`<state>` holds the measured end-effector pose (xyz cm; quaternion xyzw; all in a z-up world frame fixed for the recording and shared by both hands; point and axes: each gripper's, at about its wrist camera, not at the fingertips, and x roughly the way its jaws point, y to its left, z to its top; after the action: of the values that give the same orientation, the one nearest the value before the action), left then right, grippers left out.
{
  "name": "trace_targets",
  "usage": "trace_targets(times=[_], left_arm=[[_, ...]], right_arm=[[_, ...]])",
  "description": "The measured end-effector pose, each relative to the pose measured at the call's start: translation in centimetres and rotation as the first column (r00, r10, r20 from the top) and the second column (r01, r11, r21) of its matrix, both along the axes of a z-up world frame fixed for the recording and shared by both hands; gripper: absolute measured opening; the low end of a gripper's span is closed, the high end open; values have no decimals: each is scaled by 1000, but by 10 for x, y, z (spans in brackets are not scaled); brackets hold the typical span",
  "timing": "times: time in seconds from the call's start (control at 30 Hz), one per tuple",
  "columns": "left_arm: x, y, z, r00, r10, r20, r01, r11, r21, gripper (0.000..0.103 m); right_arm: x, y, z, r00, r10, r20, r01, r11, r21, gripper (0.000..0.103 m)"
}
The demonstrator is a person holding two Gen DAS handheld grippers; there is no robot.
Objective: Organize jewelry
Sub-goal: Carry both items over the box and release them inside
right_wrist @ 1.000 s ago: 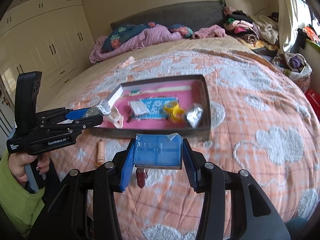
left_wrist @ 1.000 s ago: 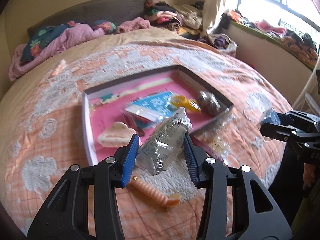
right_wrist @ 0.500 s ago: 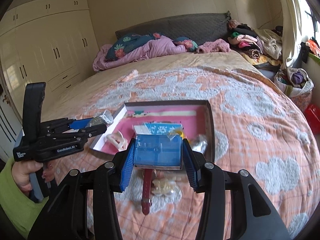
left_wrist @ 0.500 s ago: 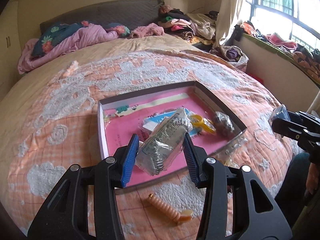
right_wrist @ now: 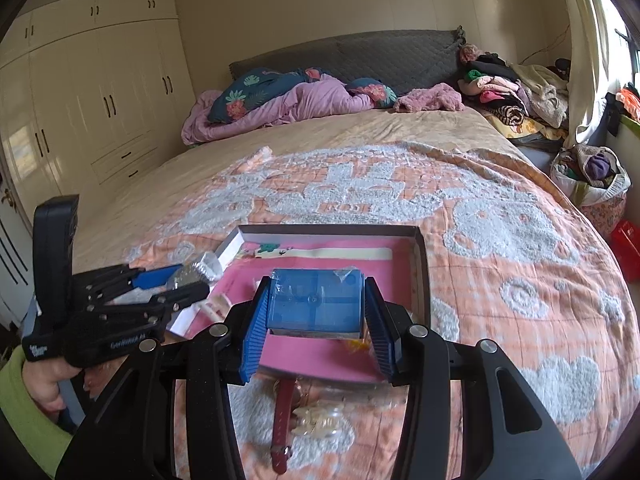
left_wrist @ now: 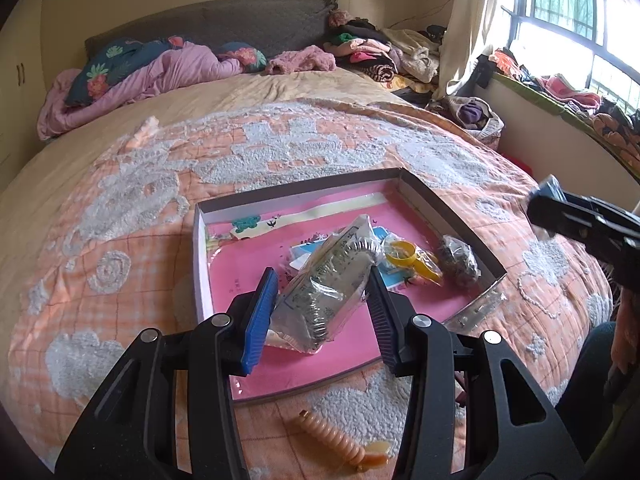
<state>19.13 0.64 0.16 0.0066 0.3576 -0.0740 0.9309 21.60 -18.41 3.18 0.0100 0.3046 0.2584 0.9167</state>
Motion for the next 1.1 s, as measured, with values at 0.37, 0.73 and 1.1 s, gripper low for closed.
trace_targets(times=[0.37,0.73,1.1], left_arm=[[15,-6,-21,999,-14,-38,14,1000,2,37],[21,-14,-37,997,-39,-71,40,999,9,38],[29,-14,-47,995,-41,-93,43,999,12,38]], right_arm=[[32,8,-16,999,-2,-34,1,999,-36,44],[57,16,-38,997,-5,-83,-1,997,-75,44],[80,18,-64,988,-6,-153,-8,996,-89,44]])
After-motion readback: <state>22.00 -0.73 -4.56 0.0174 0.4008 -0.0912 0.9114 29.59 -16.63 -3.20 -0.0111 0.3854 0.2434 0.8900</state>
